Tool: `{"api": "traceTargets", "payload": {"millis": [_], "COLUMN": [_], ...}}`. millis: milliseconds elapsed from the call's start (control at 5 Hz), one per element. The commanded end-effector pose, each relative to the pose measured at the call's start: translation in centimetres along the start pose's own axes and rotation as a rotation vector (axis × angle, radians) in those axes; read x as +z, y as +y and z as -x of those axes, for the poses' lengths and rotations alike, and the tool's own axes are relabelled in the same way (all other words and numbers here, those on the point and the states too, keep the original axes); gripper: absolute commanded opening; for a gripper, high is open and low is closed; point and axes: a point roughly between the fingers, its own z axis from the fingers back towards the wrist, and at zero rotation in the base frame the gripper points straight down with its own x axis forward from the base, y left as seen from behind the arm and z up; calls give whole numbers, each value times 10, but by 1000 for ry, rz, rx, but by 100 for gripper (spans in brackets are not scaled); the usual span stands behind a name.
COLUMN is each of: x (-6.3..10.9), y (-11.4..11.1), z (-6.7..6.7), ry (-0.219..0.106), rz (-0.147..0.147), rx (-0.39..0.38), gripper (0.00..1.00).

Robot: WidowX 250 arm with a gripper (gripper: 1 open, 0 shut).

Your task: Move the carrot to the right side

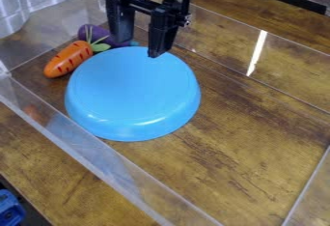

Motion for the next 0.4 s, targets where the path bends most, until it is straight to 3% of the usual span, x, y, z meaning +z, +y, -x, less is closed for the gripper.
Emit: {"api": "traceTargets", "payload": {"millis": [0, 200], "x": [-4, -8], "y": [2, 4], "z": [0, 1], "ry": [8, 16], "rz": [5, 10], "rx": [-4, -7], "gripper": [100, 100]}}
